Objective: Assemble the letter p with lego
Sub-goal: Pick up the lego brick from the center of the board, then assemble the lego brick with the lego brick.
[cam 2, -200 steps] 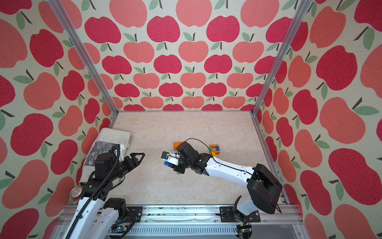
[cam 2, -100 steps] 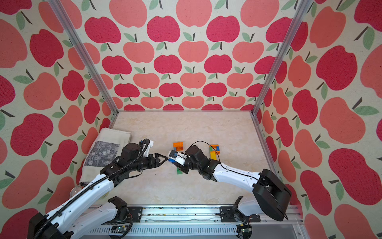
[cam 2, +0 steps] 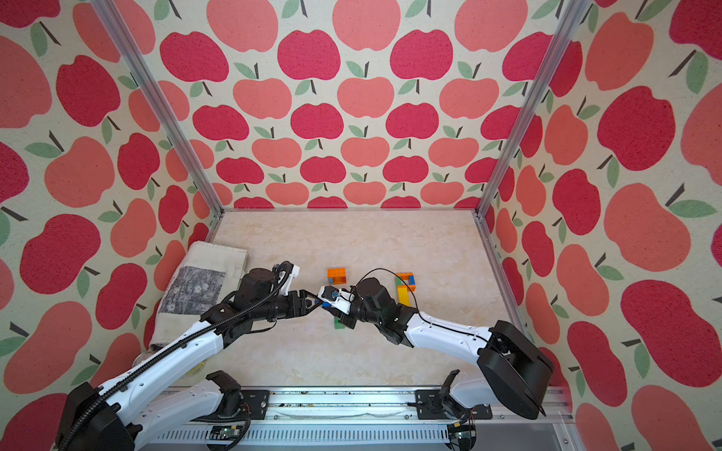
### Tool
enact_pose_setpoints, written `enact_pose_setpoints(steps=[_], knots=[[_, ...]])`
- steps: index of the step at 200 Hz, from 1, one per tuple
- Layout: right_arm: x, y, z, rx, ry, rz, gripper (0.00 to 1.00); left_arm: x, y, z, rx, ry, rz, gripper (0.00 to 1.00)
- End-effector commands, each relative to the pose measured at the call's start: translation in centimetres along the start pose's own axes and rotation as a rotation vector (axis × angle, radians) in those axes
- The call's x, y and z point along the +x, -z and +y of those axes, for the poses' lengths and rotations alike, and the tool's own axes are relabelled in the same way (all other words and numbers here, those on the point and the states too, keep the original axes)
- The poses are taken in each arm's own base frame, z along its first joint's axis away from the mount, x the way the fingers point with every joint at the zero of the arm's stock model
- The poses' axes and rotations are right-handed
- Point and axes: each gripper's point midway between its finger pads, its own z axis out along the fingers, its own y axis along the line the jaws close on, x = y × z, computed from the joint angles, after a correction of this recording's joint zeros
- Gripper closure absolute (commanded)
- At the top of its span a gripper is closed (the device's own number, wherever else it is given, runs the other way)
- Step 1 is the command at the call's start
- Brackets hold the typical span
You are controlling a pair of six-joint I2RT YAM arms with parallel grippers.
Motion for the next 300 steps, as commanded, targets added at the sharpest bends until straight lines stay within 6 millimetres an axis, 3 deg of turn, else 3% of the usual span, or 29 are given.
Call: enact_pose_setpoints(steps=[1, 29, 69, 82, 111, 137, 161, 195, 219, 258, 300], knots=[[-1.2, 0.2, 0.5, -0.029, -0.001, -0.045, 0.74, -0.9, 0.1, -1.8, 0.049, -0.044, -0.006, 0.42], [-1.3, 0.1, 0.7, -0.029, 0.006, -0.049, 0.73, -0.7, -0.4, -2.0, 0.055, -0.044, 0.017, 0.48], [-1.0, -0.1, 0.6, -0.024, 0.004, -0.043, 0.7, -0.8, -0.7, -2.4, 0.052, -0.044, 0.038, 0.66], [-1.0, 0.0, 0.5, -0.012, 0.004, -0.041, 0.65, -1.0, -0.6, -2.7, 0.045, -0.054, 0.034, 0.71], [-0.4, 1.0, -0.5, 0.059, -0.001, -0.023, 0.5, -0.9, -1.4, -1.5, -0.063, -0.043, 0.045, 0.74], [0.3, 2.9, -1.4, 0.135, -0.021, -0.002, 0.35, -1.6, -1.3, 0.9, -0.248, 0.027, -0.024, 0.75], [1.1, 5.9, -3.0, 0.239, -0.074, 0.034, 0.28, -1.5, -1.4, 1.5, -0.377, 0.08, -0.083, 0.76], [3.2, 10.7, -6.6, 0.475, -0.173, 0.093, 0.2, -0.6, -2.5, 2.2, -0.531, 0.065, -0.07, 0.76], [5.0, 13.1, -7.8, 0.568, -0.246, 0.11, 0.17, 0.3, -3.6, 2.5, -0.627, 0.062, -0.01, 0.75], [6.8, 14.3, -8.0, 0.604, -0.326, 0.124, 0.17, 1.5, -6.1, 1.9, -0.689, 0.051, 0.066, 0.74], [6.4, 14.2, -7.9, 0.595, -0.351, 0.072, 0.17, 3.1, -7.6, 1.9, -0.754, 0.037, 0.111, 0.74]])
